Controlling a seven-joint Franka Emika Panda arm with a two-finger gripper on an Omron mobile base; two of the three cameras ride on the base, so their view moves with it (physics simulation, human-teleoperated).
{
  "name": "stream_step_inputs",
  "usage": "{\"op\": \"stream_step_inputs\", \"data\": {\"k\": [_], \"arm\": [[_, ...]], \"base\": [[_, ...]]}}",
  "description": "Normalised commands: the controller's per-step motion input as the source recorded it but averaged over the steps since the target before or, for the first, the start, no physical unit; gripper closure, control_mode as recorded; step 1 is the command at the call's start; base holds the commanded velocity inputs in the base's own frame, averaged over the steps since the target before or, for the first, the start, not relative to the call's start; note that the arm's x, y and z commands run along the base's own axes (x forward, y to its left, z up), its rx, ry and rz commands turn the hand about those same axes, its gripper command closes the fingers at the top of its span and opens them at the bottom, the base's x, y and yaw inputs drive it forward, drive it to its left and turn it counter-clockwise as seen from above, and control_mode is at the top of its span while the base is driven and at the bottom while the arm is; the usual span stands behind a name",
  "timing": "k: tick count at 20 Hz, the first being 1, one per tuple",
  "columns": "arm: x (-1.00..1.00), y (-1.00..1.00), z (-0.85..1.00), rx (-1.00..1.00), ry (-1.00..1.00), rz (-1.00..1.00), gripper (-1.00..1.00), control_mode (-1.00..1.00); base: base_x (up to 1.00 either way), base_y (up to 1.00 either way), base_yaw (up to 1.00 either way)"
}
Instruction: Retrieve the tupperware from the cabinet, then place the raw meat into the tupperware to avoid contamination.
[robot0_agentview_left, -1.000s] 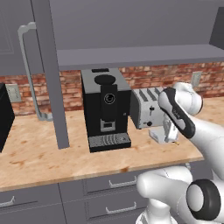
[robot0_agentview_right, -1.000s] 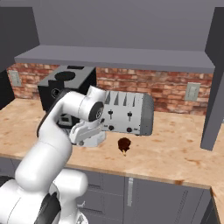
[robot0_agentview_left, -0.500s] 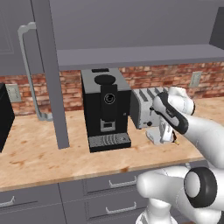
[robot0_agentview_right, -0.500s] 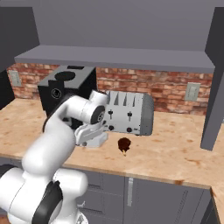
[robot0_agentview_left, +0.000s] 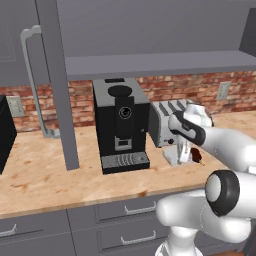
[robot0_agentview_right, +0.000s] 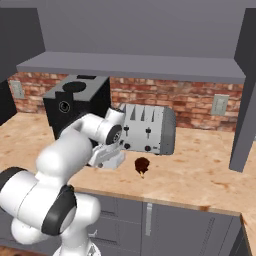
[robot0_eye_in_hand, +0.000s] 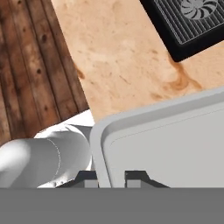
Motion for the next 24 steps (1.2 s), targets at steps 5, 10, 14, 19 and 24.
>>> {"op": "stream_step_inputs", "data": {"k": [5, 10, 14, 19, 24], "arm": [[0.34, 0.00, -0.37, 0.00, 0.01, 0.00, 1.00, -1.00], [0.29, -0.07, -0.32, 0.00, 0.02, 0.00, 1.00, -1.00], [0.23, -0.19, -0.21, 0.00, 0.03, 0.00, 1.00, -1.00], [0.22, -0.21, -0.18, 0.01, 0.03, 0.00, 1.00, -1.00], [0.23, -0.05, -0.23, 0.00, 0.03, 0.00, 1.00, -1.00]], "base": [[0.00, 0.00, 0.00], [0.00, 0.00, 0.00], [0.00, 0.00, 0.00], [0.00, 0.00, 0.00], [0.00, 0.00, 0.00]]}}
